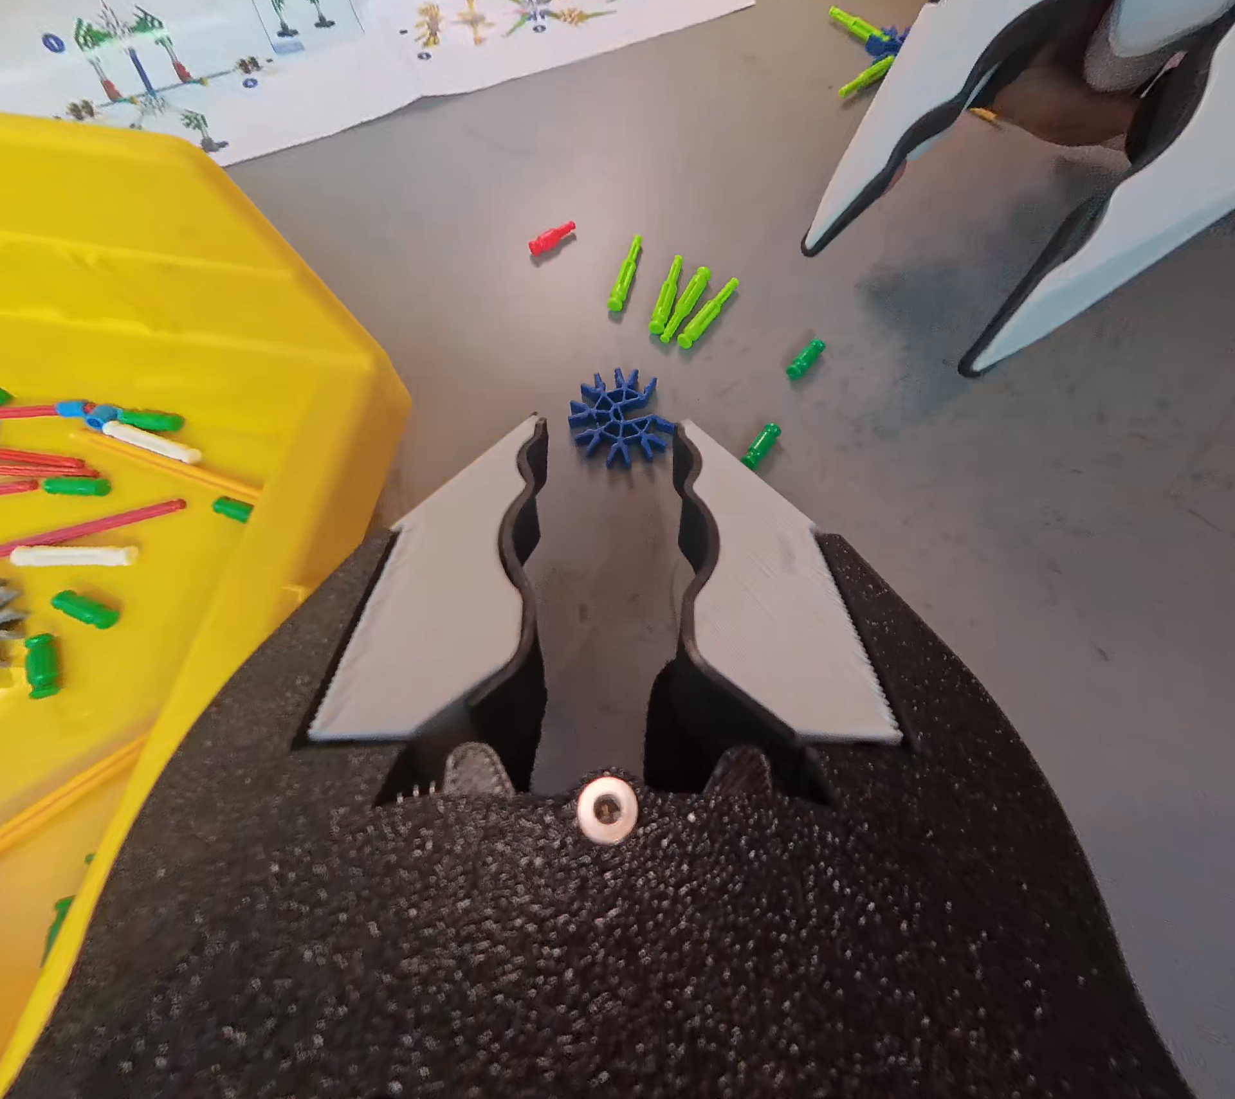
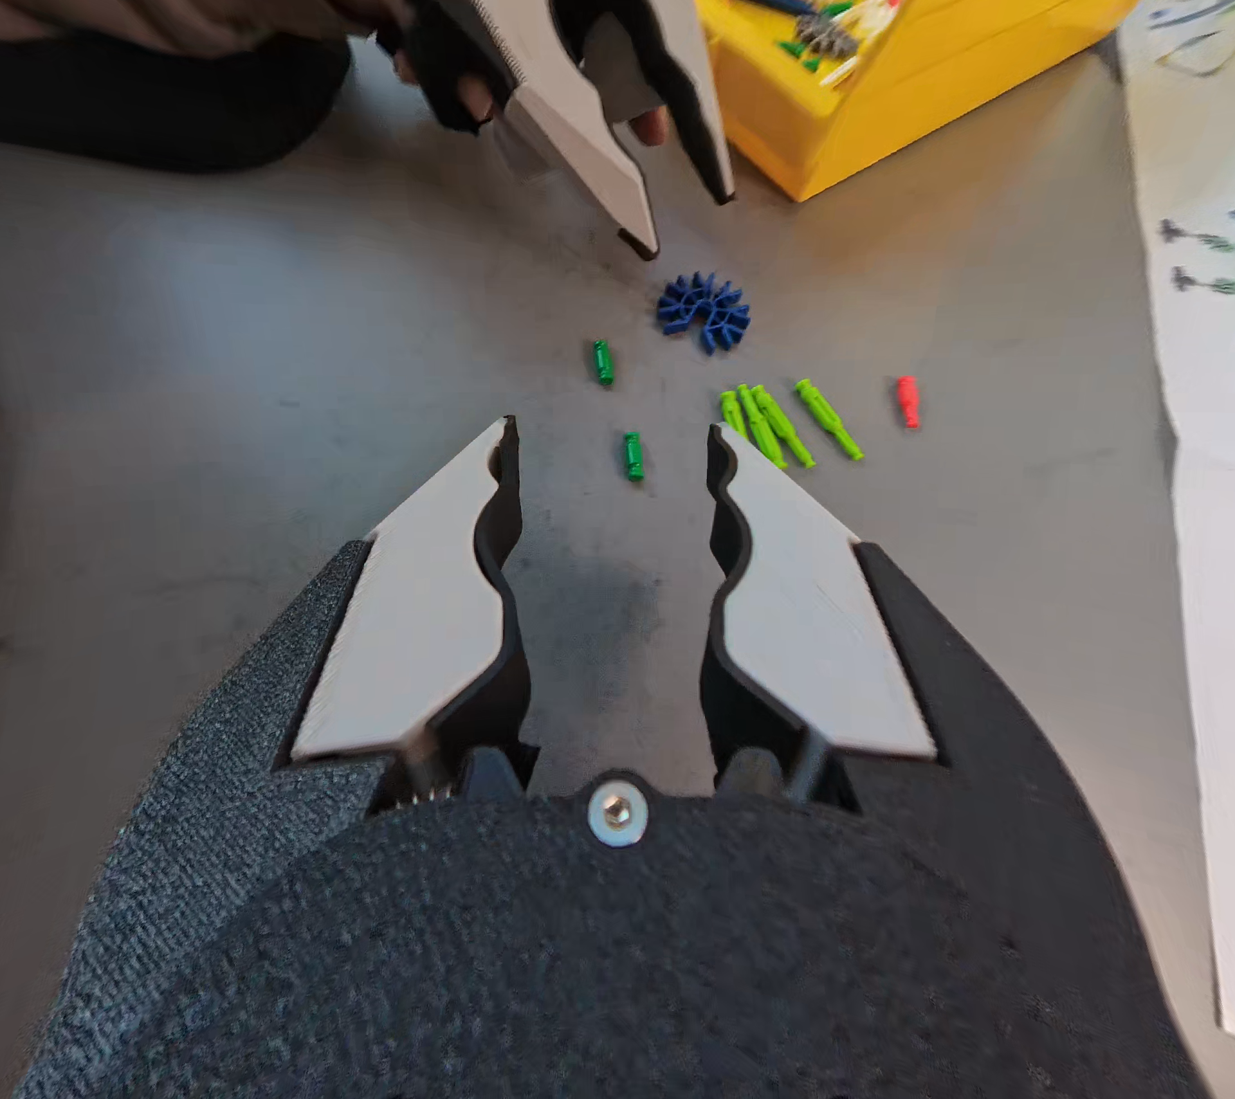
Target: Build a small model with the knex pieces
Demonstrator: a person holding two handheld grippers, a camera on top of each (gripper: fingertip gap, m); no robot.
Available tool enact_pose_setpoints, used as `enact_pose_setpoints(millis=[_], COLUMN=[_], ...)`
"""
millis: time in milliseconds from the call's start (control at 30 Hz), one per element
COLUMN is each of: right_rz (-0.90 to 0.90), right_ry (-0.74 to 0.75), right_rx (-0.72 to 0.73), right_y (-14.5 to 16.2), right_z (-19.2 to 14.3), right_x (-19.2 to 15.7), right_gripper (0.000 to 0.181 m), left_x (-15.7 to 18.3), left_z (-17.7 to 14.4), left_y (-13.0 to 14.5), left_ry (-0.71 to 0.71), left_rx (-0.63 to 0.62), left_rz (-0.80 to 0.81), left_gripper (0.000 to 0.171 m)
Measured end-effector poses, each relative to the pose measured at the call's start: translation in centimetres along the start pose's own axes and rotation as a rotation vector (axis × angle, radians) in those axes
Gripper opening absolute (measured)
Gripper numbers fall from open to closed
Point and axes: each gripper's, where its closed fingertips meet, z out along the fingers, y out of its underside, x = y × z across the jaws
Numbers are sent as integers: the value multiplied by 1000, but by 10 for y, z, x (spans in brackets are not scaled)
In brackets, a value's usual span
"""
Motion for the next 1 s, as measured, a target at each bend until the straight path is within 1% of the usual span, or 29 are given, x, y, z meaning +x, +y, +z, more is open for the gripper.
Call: enact_pose_setpoints(millis=[33, 100, 133, 200, 267, 400, 533, 600, 700, 733, 800, 900, 1000], right_rz=[-39, -123, -138, -135, -126, -109, -108, -112, -108, -102, -92, -38, 17], right_ry=[-26, -19, -25, -27, -20, 0, 35, 49, 65, 58, 35, -53, -87], right_rx=[-62, -156, -186, -203, -188, -144, -106, -73, -29, -20, -11, 26, 52], right_y=[6, 15, 18, 22, 24, 27, 27, 22, 13, 11, 11, 6, 0], right_z=[7, 18, 22, 25, 23, 16, 9, 4, -1, -2, -2, -1, -2], right_x=[-4, -2, -1, 2, 3, 0, 0, 1, 3, 2, -1, -15, -19], right_gripper=[54, 53, 52, 47, 44, 40, 40, 40, 40, 40, 40, 41, 41], left_x=[-1, -2, -3, 0, 4, 3, 2, 5, 26, 35, 52, 74, 84], left_z=[4, 12, 16, 23, 27, 25, 16, 9, -1, -3, -3, 5, 15], left_y=[3, 7, 9, 13, 15, 17, 19, 16, 3, -1, -5, -3, 11], left_ry=[-1, 3, 2, 21, 38, 40, 23, 35, 144, 183, 214, 220, 190], left_rx=[-20, -66, -85, -124, -130, -132, -117, -88, -17, 2, 13, -8, -106], left_rz=[-1, 10, 16, 23, 23, 11, 53, 54, 37, 50, 102, 161, 159], left_gripper=[38, 42, 43, 42, 37, 37, 35, 35, 34, 34, 35, 35, 35])
